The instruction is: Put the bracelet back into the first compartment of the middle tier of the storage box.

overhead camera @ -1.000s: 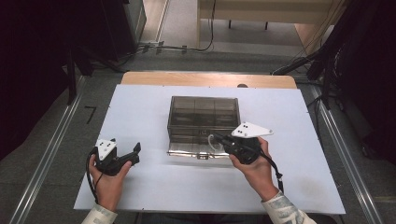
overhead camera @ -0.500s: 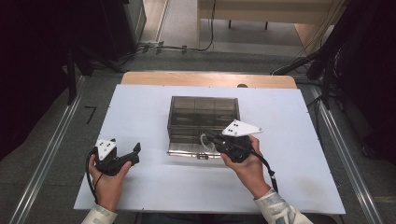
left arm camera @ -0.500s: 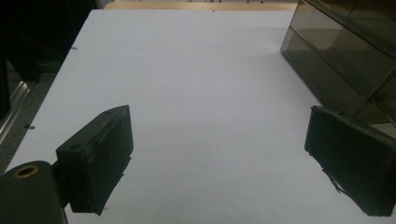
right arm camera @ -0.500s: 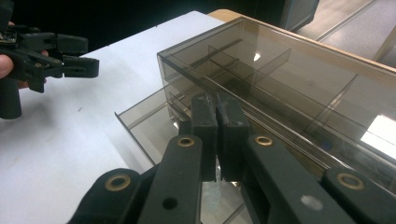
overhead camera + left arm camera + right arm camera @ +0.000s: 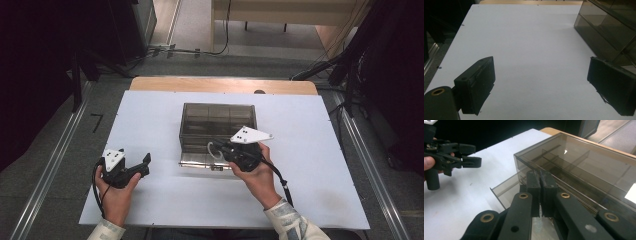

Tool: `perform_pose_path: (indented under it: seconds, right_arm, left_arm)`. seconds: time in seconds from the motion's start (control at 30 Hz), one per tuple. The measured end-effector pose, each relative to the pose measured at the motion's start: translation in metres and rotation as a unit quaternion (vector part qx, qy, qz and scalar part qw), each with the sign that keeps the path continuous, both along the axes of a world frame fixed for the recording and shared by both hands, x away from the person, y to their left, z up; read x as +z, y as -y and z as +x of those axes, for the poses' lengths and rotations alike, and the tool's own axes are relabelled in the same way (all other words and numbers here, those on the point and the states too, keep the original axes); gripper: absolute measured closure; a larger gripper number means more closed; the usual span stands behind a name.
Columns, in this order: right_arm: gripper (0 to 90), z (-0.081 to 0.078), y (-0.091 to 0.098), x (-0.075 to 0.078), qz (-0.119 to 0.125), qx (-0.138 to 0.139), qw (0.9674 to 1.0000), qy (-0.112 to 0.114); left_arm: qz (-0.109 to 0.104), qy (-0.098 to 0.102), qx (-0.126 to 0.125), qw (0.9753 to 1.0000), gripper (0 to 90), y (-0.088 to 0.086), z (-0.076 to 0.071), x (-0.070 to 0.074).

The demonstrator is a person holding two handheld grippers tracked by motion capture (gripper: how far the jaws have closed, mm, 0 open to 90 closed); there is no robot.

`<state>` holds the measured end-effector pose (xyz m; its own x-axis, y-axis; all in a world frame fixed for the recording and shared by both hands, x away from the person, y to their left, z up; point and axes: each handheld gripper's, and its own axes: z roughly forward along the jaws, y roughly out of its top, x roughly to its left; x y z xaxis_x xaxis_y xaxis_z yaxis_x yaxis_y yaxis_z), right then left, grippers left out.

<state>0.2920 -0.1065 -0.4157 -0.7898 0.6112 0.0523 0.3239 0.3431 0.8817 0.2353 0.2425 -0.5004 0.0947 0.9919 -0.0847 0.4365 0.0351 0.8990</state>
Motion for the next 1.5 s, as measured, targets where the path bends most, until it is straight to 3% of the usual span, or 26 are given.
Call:
perform_pose_path:
  seconds: [0.8, 1.5]
  right_arm:
    - [85.0, 0.004, -0.027, 0.003, 0.005, 0.019, 0.9998, 0.003]
    - [85.0, 0.007, -0.043, -0.004, 0.004, 0.032, 0.9995, -0.005]
  left_arm:
    - [-0.002, 0.001, -0.002, 1.0000, 8.4, 0.000, 0.000, 0.000]
    - [-0.004, 0.003, -0.003, 1.0000, 8.4, -0.001, 0.000, 0.000]
